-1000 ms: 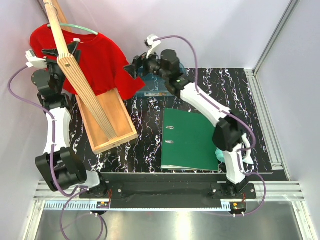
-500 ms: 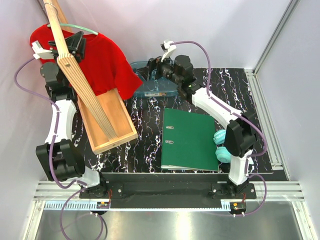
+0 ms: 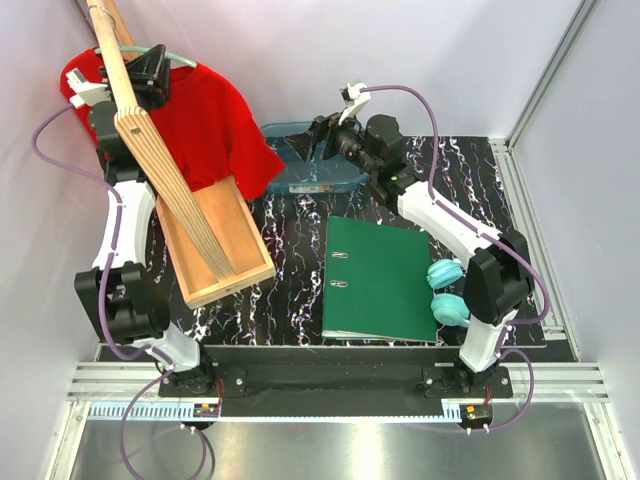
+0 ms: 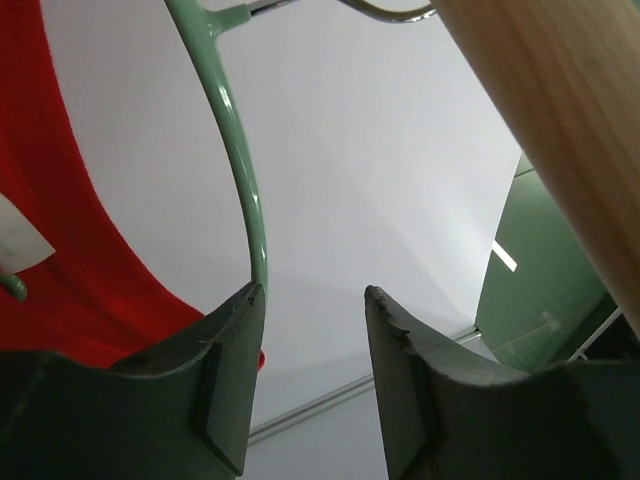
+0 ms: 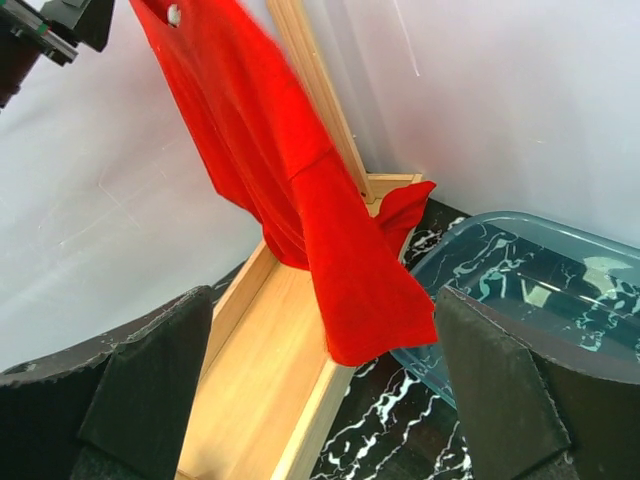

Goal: Remove the t-shirt from the hanger

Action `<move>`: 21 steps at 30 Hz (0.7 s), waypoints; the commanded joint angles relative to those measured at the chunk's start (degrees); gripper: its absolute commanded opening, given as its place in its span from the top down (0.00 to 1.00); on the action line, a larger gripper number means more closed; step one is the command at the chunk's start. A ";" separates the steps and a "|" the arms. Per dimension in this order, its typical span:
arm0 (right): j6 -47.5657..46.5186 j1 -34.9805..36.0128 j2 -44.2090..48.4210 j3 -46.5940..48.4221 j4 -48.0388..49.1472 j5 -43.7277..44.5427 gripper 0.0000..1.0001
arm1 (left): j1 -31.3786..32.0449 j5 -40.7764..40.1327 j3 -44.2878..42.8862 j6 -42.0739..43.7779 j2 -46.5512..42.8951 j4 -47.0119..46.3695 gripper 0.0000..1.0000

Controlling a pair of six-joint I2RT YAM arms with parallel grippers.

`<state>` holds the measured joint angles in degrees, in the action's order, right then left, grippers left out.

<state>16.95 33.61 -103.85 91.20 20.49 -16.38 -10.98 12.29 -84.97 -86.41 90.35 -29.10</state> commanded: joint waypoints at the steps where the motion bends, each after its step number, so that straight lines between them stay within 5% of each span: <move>1: 0.98 -1.17 3.57 -1.72 3.24 -0.41 0.00 | 0.79 -4.28 -3.81 0.54 1.15 0.72 0.53; 12: 1.24 -2.67 6.03 -4.27 3.94 -1.20 0.00 | 1.23 -7.02 -4.50 1.95 2.11 2.82 0.57; 21: 1.42 -3.46 8.40 -6.29 3.94 -1.37 0.00 | 1.84 -7.20 -8.54 3.27 4.22 2.83 0.70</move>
<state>18.09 30.70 -99.44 85.25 21.63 -17.19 -9.65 6.31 -89.69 -85.03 94.37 -23.57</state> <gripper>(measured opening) 0.994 0.347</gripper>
